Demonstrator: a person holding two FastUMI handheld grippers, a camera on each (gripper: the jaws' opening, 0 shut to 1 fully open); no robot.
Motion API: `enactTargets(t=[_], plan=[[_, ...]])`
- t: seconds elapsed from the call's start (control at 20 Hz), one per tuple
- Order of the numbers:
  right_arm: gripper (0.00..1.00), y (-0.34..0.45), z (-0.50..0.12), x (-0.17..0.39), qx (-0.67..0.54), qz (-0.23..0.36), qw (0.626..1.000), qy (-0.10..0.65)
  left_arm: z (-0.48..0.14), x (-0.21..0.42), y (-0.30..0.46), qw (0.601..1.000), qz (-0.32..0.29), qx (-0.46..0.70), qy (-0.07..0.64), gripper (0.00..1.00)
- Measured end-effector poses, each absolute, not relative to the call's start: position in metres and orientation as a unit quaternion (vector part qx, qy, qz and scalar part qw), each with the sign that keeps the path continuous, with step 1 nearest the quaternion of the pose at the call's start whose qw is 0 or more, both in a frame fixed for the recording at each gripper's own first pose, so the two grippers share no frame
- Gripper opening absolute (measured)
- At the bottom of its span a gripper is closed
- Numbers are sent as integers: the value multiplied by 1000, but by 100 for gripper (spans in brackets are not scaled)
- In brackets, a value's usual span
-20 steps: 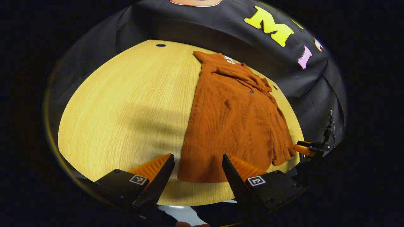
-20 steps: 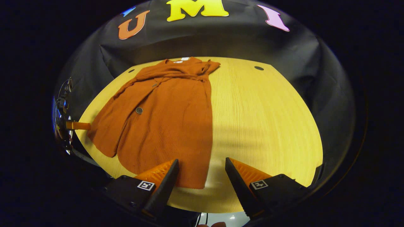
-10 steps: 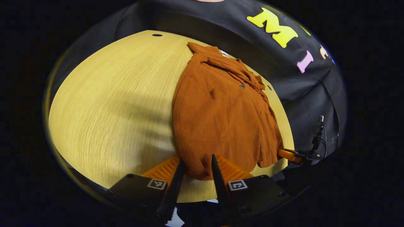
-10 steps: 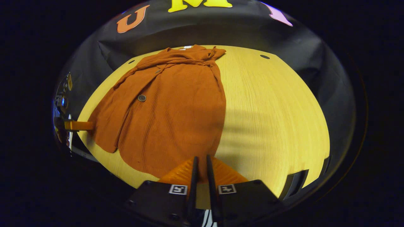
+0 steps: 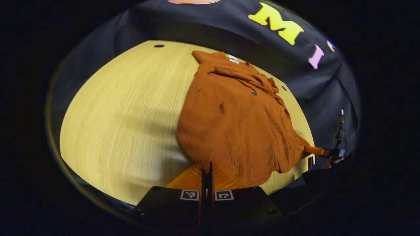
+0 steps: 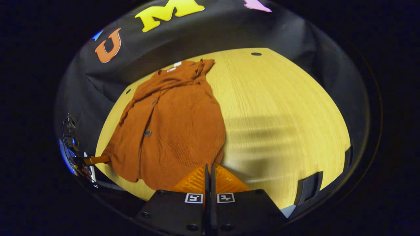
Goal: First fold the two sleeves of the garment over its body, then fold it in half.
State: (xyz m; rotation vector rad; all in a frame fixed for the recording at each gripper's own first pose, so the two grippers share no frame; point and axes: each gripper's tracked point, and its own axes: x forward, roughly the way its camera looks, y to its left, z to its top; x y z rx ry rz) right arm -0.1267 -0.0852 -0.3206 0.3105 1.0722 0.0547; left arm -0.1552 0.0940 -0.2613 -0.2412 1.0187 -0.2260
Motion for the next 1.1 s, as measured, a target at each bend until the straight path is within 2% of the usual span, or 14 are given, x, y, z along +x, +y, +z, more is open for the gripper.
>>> enactTargets(t=[0.5,0.9,1.1], plan=[[1,-72,-204,4,120,64,916,377,-132,-35,53,926,-198,-23,320,3],[1,-54,-125,111,102,93,946,292,-56,62,71,957,-178,-40,225,3],[0,-34,-118,198,81,107,954,269,-45,144,75,965,-167,-46,195,3]])
